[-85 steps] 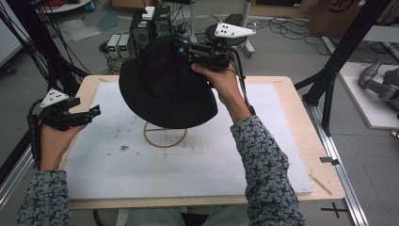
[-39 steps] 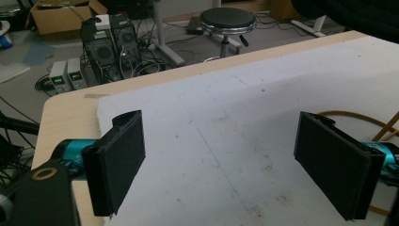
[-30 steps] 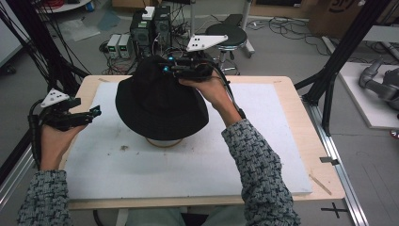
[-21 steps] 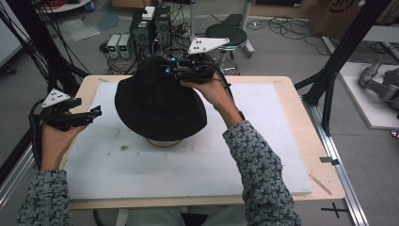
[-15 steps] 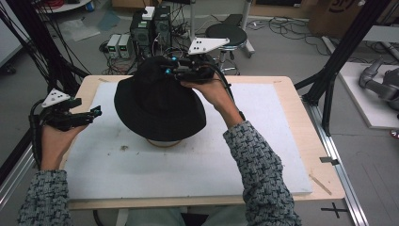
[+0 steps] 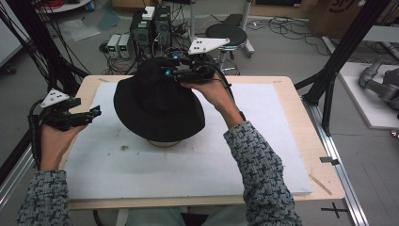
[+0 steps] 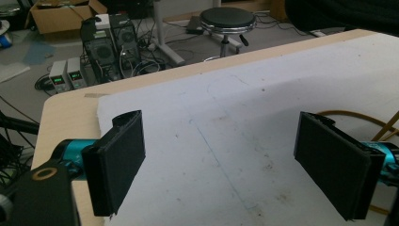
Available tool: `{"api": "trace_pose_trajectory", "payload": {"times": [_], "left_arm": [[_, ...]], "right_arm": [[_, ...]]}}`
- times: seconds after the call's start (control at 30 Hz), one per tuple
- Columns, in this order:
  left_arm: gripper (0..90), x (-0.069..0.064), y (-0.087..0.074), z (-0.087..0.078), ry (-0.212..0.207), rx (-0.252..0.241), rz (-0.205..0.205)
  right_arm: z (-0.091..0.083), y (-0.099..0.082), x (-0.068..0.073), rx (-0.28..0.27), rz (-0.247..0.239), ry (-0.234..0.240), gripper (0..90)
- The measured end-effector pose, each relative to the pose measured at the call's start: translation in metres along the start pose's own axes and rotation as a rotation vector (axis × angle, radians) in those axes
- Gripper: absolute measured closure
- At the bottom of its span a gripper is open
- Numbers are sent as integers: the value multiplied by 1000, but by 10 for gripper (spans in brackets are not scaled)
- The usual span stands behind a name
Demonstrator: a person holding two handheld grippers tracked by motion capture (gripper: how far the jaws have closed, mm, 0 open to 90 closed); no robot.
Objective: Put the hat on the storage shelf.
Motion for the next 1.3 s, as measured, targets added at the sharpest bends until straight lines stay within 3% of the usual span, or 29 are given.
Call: {"api": "trace_pose_trajectory", "payload": {"times": [0.27,1.3], "left_arm": [[172,0,0,0,-1,1,-1],[173,1,-1,-1,-1,4,0]], "right_arm": [[-1,0,-1,-1,4,-4,530],[-6,6,-2,-32,30,-7,420]]}}
Point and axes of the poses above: each handheld gripper's, and its own axes: z roughly forward along the jaws, y roughly out of its top, x roughly to its left, the point moved 9 cm from there along z, roughly forward along the jaws, and after that the axes turned 10 degrees about -x, right-handed, at the moved point
